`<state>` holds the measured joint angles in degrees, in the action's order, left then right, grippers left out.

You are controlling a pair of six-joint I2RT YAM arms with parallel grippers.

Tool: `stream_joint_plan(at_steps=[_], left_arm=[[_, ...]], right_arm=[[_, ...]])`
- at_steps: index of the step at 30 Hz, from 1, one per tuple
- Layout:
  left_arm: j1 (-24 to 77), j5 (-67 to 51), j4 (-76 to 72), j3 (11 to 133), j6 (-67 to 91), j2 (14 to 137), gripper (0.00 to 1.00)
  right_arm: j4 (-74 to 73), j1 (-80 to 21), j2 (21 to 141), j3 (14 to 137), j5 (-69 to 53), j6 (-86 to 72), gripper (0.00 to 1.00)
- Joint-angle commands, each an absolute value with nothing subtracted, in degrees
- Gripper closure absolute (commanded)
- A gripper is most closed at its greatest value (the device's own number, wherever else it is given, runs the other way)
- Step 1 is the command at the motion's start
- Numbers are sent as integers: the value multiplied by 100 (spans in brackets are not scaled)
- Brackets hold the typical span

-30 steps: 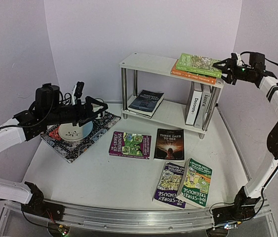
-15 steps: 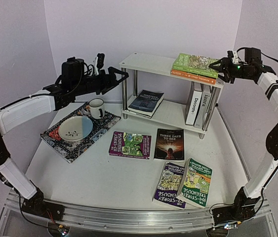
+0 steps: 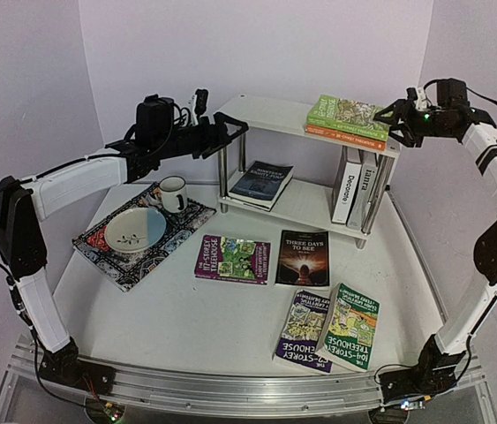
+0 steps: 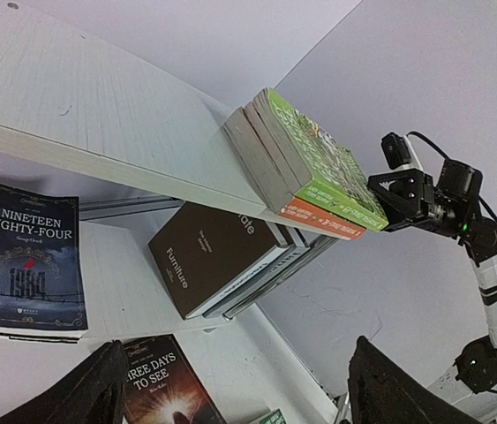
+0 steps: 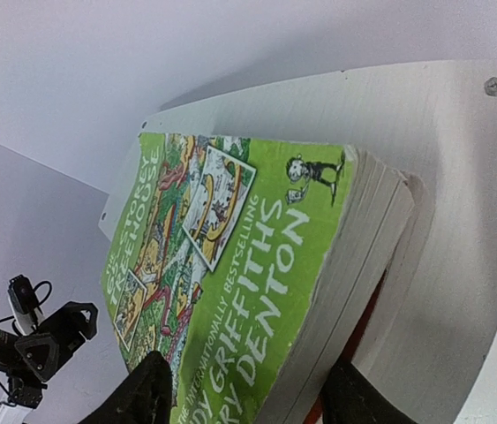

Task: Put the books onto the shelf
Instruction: Place the book on the book pile on the shelf, then move the book to the center of the board.

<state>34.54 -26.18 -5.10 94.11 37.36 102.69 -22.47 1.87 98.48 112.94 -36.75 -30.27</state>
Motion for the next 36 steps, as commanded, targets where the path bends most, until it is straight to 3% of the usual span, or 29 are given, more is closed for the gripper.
stream_joint_plan(at_steps=[1, 13, 26, 30, 36], left_arm=[[3437, -2836, -853, 9648, 3651, 10179, 13], [3437, -2850, -870, 9231, 3565, 9827, 12], [3437, -2617, -871, 8606, 3290, 9063, 8], [3437, -2528, -864, 8121, 3219, 8667, 7], [3437, -2394, -836, 7143, 3260, 7965, 5]], right_arm=[[-2683, 178, 10033, 11703, -3207, -2627, 41], [-3129, 176, 10191, 12129, -2483, -2219, 38], [-2995, 176, 10031, 12771, -2812, -2158, 29], [-2708, 176, 9465, 12151, -3112, -2217, 25], [-1939, 176, 8006, 9835, -3475, -2600, 24]])
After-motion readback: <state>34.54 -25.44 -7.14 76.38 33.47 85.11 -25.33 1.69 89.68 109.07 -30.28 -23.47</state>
